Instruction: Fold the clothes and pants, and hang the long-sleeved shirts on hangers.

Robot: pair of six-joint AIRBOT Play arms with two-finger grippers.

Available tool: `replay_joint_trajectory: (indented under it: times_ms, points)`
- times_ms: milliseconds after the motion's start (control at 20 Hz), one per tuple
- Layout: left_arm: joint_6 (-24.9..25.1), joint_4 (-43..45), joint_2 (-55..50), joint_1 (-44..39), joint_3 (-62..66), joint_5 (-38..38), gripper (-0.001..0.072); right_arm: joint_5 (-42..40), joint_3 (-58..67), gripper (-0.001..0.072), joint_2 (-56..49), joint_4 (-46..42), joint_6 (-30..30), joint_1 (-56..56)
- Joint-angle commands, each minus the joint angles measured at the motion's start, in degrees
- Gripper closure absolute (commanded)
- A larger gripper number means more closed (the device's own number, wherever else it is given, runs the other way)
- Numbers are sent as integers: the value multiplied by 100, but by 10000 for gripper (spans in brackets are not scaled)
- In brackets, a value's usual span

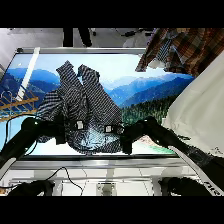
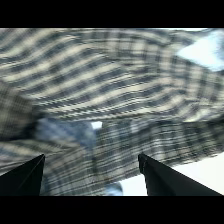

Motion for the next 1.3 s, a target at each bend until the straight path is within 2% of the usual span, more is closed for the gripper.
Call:
replay_joint_trajectory:
  times_ms: [0,100,250,450,500,600,700,750,850,900,950,1000,1250]
  points:
    - [4,-212,-61,-17,-402,201,11,-223,-13,347,-2,39,-127,81]
    - [4,-201,-61,-17,-629,199,12,-323,-175,348,0,44,-380,350]
    - [4,-201,-61,-17,-686,168,12,487,-509,350,0,17,-380,785]
    - [2,-223,-61,-17,-686,42,12,1257,-573,363,-2,-140,-376,817]
    - [2,-223,-61,-17,-686,42,12,1480,-570,414,-7,-157,-376,802]
    - [2,-223,-61,-17,-686,44,13,1851,-570,601,-79,-223,-376,804]
    - [0,-223,-61,-17,-686,44,12,1958,-570,631,-223,-238,-372,804]
    - [0,-223,-61,-17,-686,44,18,1956,-570,675,-269,-236,-330,804]
    - [0,-219,-61,-17,-686,46,183,1853,-540,674,-219,-247,57,804]
    - [0,-219,-61,-17,-686,44,243,1659,-481,674,-114,-251,260,804]
    - [-2,-219,-61,-17,-686,44,407,1445,-398,674,50,-234,361,804]
    - [0,-214,-61,-17,-686,44,662,1287,-306,675,243,-192,407,804]
    - [-258,-33,256,-13,-682,44,668,1095,299,677,1375,-181,466,791]
